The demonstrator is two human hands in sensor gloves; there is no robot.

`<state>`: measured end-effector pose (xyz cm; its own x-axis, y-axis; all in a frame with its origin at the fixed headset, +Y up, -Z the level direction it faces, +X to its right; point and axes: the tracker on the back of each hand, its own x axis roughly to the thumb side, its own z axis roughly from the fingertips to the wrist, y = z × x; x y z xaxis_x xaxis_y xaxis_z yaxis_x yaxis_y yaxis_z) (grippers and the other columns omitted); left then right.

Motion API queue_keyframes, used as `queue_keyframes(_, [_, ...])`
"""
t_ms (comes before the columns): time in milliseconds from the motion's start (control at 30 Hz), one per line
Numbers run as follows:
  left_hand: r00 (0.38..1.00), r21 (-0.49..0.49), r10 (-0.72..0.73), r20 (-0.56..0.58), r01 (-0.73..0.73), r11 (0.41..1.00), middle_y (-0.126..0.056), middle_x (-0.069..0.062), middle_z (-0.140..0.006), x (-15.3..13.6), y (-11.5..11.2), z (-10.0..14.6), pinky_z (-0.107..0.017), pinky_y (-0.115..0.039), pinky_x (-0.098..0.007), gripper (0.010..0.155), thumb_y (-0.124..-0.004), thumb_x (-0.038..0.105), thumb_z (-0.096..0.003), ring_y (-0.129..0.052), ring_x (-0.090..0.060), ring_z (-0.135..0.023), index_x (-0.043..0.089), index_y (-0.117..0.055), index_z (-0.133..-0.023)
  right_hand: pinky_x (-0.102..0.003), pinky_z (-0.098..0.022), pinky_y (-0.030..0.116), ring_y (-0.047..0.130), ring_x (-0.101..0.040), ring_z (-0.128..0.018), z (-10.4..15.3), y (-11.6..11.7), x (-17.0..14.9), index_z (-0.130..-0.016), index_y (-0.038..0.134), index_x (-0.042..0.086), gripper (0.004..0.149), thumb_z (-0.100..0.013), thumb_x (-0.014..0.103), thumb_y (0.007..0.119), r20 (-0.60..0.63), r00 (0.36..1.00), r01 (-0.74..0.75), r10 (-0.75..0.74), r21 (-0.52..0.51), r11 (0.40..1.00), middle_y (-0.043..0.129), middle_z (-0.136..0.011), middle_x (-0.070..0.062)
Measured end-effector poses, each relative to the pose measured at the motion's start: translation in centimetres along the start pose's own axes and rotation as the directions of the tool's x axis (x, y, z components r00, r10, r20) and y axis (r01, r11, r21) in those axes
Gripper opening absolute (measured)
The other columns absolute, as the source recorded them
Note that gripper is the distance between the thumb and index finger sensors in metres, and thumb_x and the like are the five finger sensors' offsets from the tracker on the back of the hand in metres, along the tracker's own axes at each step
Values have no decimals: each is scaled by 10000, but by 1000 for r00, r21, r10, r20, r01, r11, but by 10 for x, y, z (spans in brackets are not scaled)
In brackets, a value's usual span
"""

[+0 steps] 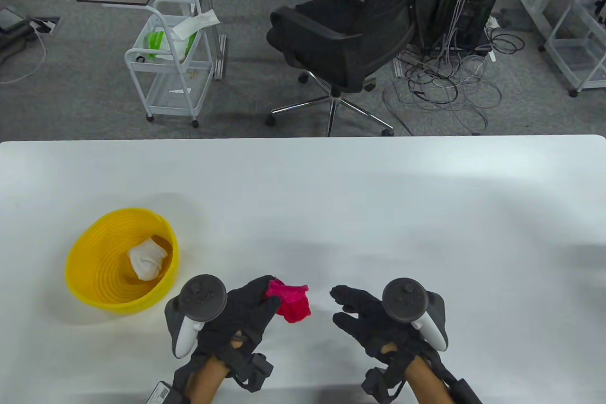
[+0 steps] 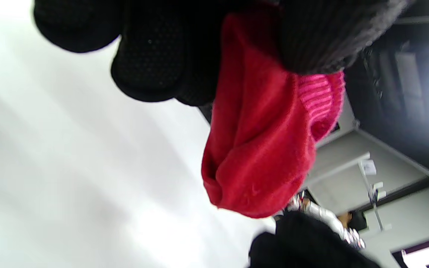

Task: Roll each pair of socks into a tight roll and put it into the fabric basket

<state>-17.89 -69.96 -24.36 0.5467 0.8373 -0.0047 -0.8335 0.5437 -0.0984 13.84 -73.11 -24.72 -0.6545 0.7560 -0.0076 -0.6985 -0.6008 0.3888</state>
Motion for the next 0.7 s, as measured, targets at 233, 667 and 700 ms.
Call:
queue_keyframes(233, [999, 280, -37, 1, 35, 959, -936, -67, -831, -5, 56, 9, -446, -773, -450, 588, -823, 480, -372, -965, -271, -619, 248, -782, -911, -594, -739, 519, 563, -294, -1089, -2, 5, 4, -1051, 432, 332, 850, -336, 703, 704, 3, 999, -49, 49, 50, 998, 501, -1156, 10])
queue_keyframes(667, [950, 643, -148, -276, 297, 706, -921, -32, -850, -47, 139, 31, -505, -740, -451, 551, -937, 444, -320, -954, -235, -661, 340, -829, -850, -610, -737, 497, 525, -313, -1097, -2, 6, 3, -1056, 419, 311, 868, -337, 710, 696, 12, 996, -86, 86, 53, 995, 487, -1159, -9])
queue_keyframes(700, [937, 643, -158, -313, 331, 691, -905, -30, -862, -49, 141, 32, -517, -731, -451, 548, -931, 440, -329, -942, -235, -675, 343, -814, -855, -611, -735, 499, 525, -313, -1096, -2, 5, 3, -1057, 421, 307, 870, -336, 710, 696, 11, 996, -88, 87, 50, 995, 488, -1158, -11])
